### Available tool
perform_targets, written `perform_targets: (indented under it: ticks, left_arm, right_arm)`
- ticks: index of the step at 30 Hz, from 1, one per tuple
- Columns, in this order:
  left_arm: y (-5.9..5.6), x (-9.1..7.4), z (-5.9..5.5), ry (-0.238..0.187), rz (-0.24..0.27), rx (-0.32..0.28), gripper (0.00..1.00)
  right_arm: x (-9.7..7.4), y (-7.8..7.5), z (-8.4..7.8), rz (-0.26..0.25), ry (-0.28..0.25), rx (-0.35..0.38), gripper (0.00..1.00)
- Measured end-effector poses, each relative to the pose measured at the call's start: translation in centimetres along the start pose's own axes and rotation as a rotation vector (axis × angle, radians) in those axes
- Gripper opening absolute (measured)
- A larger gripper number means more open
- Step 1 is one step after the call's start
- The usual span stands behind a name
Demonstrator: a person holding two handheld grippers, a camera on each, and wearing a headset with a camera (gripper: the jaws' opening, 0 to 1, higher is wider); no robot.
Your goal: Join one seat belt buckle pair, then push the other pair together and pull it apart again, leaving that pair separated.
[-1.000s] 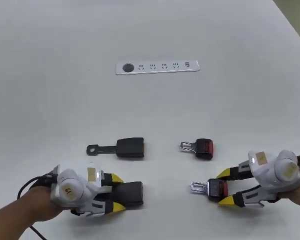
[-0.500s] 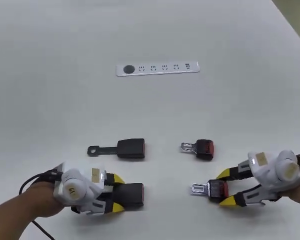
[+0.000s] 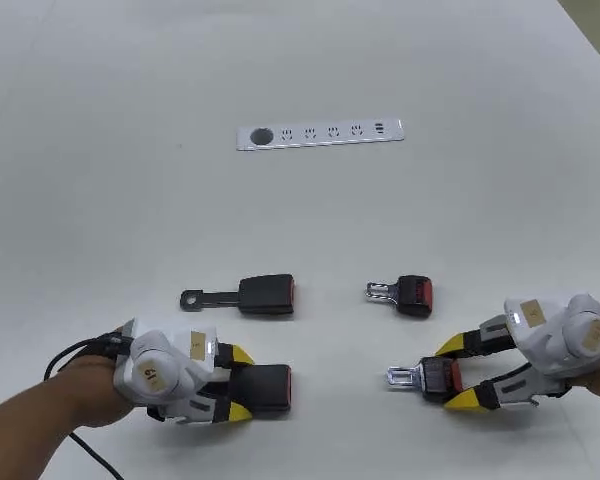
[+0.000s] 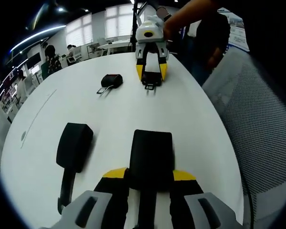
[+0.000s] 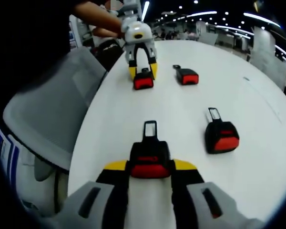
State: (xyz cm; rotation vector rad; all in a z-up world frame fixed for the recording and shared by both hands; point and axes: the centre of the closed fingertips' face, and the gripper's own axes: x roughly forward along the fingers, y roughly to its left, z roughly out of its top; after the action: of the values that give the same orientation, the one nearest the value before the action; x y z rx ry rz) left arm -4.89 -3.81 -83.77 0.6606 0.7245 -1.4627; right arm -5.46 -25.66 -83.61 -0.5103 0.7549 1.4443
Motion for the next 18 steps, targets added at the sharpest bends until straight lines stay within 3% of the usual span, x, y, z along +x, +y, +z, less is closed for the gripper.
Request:
perform_targets:
  ticks: [7,18]
  left_arm:
    - [0.1,0.0,-0.1,0.004,-0.003,-0.010,0.34]
    - [0.3,0.1,-0.3,0.005,0.003,-0.037,0.34]
  right_arm:
    - [0.3,0.1,0.3,0.006,-0.020,-0.005,0.34]
    - [2.2,0.3,1.9,0.009,-0.074,-0.006,0.34]
